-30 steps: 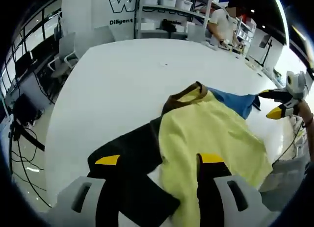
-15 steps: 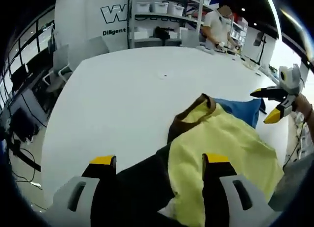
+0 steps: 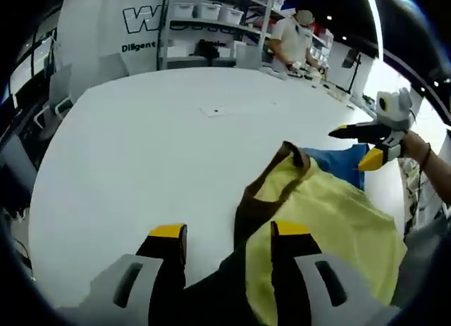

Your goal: Fold the garment on the visible template until the final outline fits inside the template.

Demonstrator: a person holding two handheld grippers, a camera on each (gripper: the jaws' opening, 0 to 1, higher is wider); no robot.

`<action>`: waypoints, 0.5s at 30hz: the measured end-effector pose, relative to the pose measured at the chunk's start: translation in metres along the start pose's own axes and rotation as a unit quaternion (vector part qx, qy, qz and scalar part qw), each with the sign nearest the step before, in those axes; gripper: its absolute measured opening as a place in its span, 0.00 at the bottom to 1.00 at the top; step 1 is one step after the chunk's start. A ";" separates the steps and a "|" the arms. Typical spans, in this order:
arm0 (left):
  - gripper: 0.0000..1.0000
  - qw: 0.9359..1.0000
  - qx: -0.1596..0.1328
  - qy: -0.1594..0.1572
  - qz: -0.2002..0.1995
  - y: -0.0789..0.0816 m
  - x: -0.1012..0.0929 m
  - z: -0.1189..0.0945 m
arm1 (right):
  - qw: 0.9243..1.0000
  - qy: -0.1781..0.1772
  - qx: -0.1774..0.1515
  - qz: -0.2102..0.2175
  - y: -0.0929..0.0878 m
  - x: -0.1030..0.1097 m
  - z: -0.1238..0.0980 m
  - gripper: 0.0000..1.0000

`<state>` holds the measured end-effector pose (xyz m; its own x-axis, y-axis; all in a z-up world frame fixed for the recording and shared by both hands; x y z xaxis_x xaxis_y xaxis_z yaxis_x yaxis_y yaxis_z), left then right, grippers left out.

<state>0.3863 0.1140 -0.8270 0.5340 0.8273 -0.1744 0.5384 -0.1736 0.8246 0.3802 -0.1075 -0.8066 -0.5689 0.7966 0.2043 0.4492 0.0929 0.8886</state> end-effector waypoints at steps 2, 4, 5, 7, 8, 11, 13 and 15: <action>0.38 1.000 0.001 -0.007 -0.002 -0.002 -0.001 0.006 | 1.000 -0.001 0.002 -0.010 -0.001 -0.004 0.009 0.87; 0.36 1.000 0.010 -0.013 0.003 -0.006 -0.002 0.010 | 1.000 -0.003 0.004 -0.013 -0.004 -0.007 0.015 0.84; 0.34 1.000 0.018 -0.016 0.006 -0.010 -0.003 0.013 | 1.000 -0.004 0.009 -0.012 -0.007 -0.010 0.019 0.80; 0.29 0.999 0.034 -0.031 -0.004 -0.014 -0.007 0.016 | 1.000 -0.007 0.011 -0.006 -0.010 -0.015 0.023 0.73; 0.28 0.999 0.029 -0.035 -0.003 -0.013 -0.008 0.018 | 1.000 -0.008 0.010 -0.005 -0.010 -0.017 0.025 0.71; 0.24 0.998 0.039 -0.051 0.005 -0.014 -0.012 0.023 | 1.000 -0.007 0.019 -0.008 -0.016 -0.020 0.032 0.70; 0.20 0.997 0.042 -0.059 0.013 -0.013 -0.014 0.025 | 1.000 -0.008 0.025 -0.013 -0.019 -0.024 0.035 0.67; 0.18 0.997 0.044 -0.060 0.013 -0.013 -0.014 0.027 | 1.000 -0.009 0.025 -0.014 -0.019 -0.024 0.036 0.62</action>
Point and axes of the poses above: the point that each gripper's makers call its tool centre point, and the gripper's own axes: z roughly forward along the fingers, x roughly to its left, y roughly out of its top, the point moved 1 cm from there along -z, roughly backward along the fingers, and after that the axes turned 10 degrees about -x, right-handed, at the moved point
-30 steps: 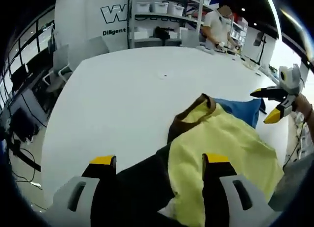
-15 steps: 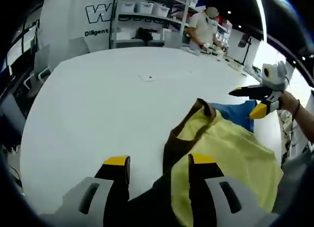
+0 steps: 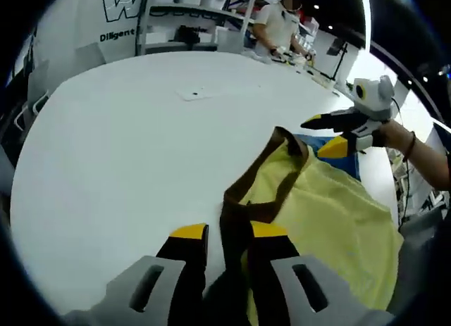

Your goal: Fold the garment on the visible template until the final outline fits inside the template.

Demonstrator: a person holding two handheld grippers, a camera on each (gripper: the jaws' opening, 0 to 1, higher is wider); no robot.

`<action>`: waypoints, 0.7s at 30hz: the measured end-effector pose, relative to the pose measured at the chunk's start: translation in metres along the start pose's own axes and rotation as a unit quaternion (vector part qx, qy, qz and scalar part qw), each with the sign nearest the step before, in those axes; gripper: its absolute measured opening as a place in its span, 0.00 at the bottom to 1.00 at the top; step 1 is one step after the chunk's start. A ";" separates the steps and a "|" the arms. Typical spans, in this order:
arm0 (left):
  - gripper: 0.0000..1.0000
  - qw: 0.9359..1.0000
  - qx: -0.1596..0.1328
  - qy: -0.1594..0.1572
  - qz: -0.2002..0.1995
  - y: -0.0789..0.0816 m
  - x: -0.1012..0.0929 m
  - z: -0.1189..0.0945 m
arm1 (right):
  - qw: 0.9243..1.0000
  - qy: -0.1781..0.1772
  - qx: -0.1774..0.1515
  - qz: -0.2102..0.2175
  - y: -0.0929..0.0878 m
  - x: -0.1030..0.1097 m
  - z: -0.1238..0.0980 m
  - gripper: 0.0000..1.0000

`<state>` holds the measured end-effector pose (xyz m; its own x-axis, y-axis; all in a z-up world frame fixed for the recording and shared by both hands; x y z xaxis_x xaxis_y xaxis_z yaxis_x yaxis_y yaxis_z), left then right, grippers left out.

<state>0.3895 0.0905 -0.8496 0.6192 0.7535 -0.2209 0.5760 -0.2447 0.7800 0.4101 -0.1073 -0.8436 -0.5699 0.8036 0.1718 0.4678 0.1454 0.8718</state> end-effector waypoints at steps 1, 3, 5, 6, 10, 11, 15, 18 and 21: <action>0.15 1.000 0.000 0.000 0.000 0.000 0.000 0.000 | 1.000 0.000 0.000 -0.001 0.000 0.000 0.000 0.59; 0.11 1.000 0.007 -0.008 -0.004 0.000 -0.002 0.004 | 1.000 -0.002 0.000 -0.003 -0.001 -0.004 0.005 0.53; 0.09 1.000 0.014 -0.018 0.005 -0.002 -0.007 0.008 | 1.000 -0.001 0.000 -0.025 -0.001 -0.005 0.008 0.46; 0.08 1.000 0.015 -0.018 0.006 -0.001 -0.008 0.008 | 0.999 0.002 0.001 -0.036 -0.002 -0.004 0.009 0.43; 0.03 1.000 0.018 -0.017 0.007 -0.001 -0.006 0.009 | 0.999 0.010 0.009 -0.040 -0.004 0.000 0.013 0.33; 0.01 1.000 0.020 -0.018 0.006 -0.001 -0.006 0.009 | 0.999 0.011 0.011 -0.043 -0.006 0.001 0.014 0.30; 0.00 1.000 0.020 -0.021 0.013 0.003 -0.009 0.004 | 0.998 0.014 0.016 -0.051 -0.007 0.005 0.017 0.21; 0.00 0.998 0.001 -0.014 0.064 0.019 -0.006 -0.002 | 0.998 0.016 0.017 -0.053 -0.006 0.007 0.017 0.11; 0.00 0.997 -0.013 -0.012 0.081 0.033 -0.006 -0.007 | 0.998 0.014 0.019 -0.062 -0.005 0.009 0.015 0.05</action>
Point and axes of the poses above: the point that each gripper's makers call its tool centre point, and the gripper's own axes: z roughly forward along the fingers, x roughly to its left, y roughly out of its top, the point moved 1 cm from there along -z, roughly backward along the fingers, and after that the axes turned 10 degrees about -x, right-handed, at the moved point
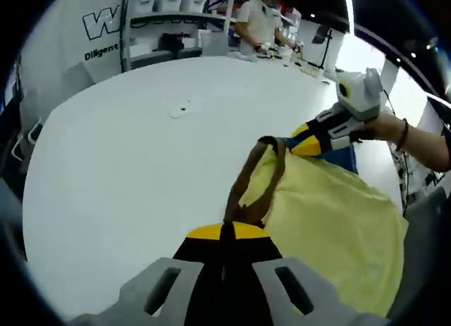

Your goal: Fold the garment on the visible template until the final outline fits inside the template.

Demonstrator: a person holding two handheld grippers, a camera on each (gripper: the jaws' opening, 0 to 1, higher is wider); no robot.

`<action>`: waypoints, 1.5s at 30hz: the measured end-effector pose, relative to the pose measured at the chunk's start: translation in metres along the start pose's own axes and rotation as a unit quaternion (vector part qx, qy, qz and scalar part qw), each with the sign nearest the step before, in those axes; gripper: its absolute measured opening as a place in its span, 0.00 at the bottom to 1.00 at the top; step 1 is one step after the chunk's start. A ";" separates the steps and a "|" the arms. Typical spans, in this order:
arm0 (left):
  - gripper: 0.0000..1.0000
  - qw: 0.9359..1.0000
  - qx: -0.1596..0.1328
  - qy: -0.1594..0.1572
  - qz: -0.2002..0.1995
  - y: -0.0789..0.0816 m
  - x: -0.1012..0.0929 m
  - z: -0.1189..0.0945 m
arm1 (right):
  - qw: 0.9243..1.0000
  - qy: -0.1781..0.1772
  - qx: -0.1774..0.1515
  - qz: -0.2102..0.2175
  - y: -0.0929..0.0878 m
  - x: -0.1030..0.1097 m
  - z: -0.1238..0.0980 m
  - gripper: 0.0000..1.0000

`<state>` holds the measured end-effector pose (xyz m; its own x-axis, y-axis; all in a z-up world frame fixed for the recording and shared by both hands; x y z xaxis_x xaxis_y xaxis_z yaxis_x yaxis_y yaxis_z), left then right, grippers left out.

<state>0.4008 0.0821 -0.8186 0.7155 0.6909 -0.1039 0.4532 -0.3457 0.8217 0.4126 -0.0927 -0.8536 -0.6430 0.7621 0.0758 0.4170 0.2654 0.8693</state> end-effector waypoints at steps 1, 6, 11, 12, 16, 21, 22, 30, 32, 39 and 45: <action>0.00 1.000 -0.002 0.005 0.018 0.006 0.003 -0.002 | 1.000 0.000 0.000 -0.003 0.001 0.001 -0.001 0.03; 0.00 0.997 -0.005 0.011 0.076 0.025 0.010 -0.003 | 1.000 -0.015 -0.011 -0.018 0.012 -0.001 -0.006 0.02; 0.00 0.993 -0.019 0.033 0.109 0.044 0.022 0.004 | 0.998 -0.038 -0.026 -0.036 0.024 -0.003 -0.011 0.00; 0.00 0.991 -0.030 0.044 0.126 0.051 0.026 0.006 | 0.998 -0.044 -0.028 -0.045 0.026 -0.005 -0.011 0.00; 0.00 0.988 -0.016 0.061 0.138 0.054 0.034 0.019 | 0.996 -0.067 -0.033 -0.039 0.029 -0.012 -0.008 0.01; 0.00 0.988 0.006 0.074 0.138 0.041 0.043 0.038 | 0.997 -0.077 -0.032 -0.003 0.023 -0.016 -0.002 0.02; 0.00 0.988 0.010 0.077 0.133 0.039 0.045 0.040 | 0.997 -0.077 -0.031 0.001 0.021 -0.017 -0.001 0.02; 0.00 0.990 0.034 0.097 0.101 0.024 0.052 0.062 | 0.996 -0.086 -0.020 0.025 0.011 -0.022 0.007 0.03; 0.00 0.990 0.038 0.100 0.096 0.023 0.053 0.064 | 0.995 -0.089 -0.017 0.030 0.009 -0.024 0.009 0.04; 0.00 0.988 0.056 0.109 0.094 0.019 0.056 0.072 | 0.994 -0.097 -0.020 0.053 0.007 -0.029 0.014 0.06; 0.00 0.986 0.054 0.123 0.098 0.021 0.060 0.075 | 0.992 -0.101 -0.028 0.066 0.010 -0.031 0.017 0.07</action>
Point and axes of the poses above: the point that each gripper's makers call its tool centre point, and the gripper's own axes: z roughly forward along the fingers, x roughly to its left, y roughly out of its top, the point moved 1 cm from there along -z, roughly backward along the fingers, and after that the axes turned 10 degrees about -x, right-handed, at the moved point
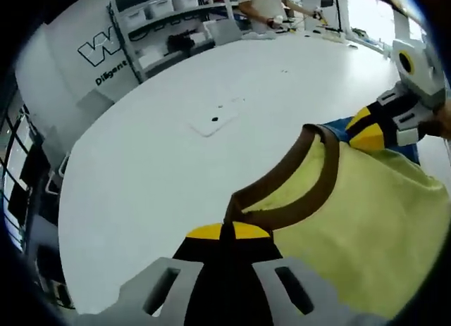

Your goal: Fold the garment on the visible template until the final outline fits inside the template.

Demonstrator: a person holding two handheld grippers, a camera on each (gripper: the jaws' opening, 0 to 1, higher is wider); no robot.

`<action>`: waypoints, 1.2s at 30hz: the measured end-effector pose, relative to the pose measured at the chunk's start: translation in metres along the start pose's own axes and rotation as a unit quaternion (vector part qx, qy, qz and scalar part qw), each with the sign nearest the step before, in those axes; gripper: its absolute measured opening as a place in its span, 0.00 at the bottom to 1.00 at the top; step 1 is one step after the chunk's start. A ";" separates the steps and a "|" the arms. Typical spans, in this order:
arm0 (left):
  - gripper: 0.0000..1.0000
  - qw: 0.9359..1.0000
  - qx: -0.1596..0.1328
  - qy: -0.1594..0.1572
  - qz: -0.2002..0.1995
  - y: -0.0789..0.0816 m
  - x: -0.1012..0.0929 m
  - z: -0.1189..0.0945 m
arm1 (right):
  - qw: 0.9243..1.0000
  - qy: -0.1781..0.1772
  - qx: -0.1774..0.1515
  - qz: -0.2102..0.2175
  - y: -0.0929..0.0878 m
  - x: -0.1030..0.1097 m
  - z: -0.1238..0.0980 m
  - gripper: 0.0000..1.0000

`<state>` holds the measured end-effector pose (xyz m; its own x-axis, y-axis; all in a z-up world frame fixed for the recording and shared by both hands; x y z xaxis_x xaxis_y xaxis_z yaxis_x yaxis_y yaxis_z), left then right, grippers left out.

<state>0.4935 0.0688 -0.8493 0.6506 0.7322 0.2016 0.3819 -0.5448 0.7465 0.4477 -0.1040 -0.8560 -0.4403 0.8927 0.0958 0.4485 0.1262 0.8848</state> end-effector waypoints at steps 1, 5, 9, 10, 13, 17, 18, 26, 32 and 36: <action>0.01 1.000 -0.001 0.002 -0.006 0.000 0.000 0.000 | 1.000 0.001 0.000 0.001 0.000 0.000 0.000 0.08; 0.03 0.999 -0.003 0.005 -0.039 0.001 0.001 -0.004 | 1.000 0.007 -0.014 0.024 0.007 -0.002 -0.005 0.20; 0.18 0.999 -0.011 0.008 -0.031 0.008 0.002 -0.012 | 0.999 0.004 -0.035 0.033 0.021 -0.008 -0.014 0.32; 0.23 0.999 -0.015 0.010 -0.036 0.012 0.002 -0.015 | 0.999 0.004 -0.039 0.035 0.024 -0.009 -0.018 0.35; 0.32 0.997 -0.043 -0.006 -0.056 0.023 -0.007 -0.025 | 0.998 0.004 -0.041 0.038 0.028 -0.009 -0.029 0.47; 0.49 0.992 -0.079 -0.013 -0.102 0.035 -0.020 -0.044 | 0.999 0.003 -0.039 0.030 0.031 -0.012 -0.046 0.59; 0.54 0.992 -0.078 -0.013 -0.099 0.035 -0.020 -0.047 | 0.999 0.003 -0.039 0.029 0.032 -0.013 -0.048 0.61; 0.87 0.987 -0.110 0.001 -0.119 0.037 -0.040 -0.099 | 0.999 0.005 -0.040 0.027 0.035 -0.023 -0.096 0.75; 0.99 0.980 -0.138 0.002 -0.143 0.039 -0.050 -0.119 | 0.999 0.002 -0.040 0.025 0.032 -0.027 -0.114 0.80; 0.99 0.978 -0.146 -0.008 -0.148 0.036 -0.061 -0.141 | 0.999 0.002 -0.038 0.011 0.028 -0.026 -0.131 0.82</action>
<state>0.3749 0.0617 -0.7457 0.5506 0.8327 -0.0581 0.3528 -0.1690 0.9203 0.3696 -0.1800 -0.7735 -0.4337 0.8933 0.1179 0.3983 0.0727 0.9144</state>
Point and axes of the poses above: the point that each gripper's makers call its tool centre point, and the gripper's own axes: z roughly forward along the fingers, x roughly to its left, y roughly out of its top, the point moved 1 cm from there along -z, roughly backward along the fingers, and after that the axes turned 10 degrees about -x, right-handed, at the moved point
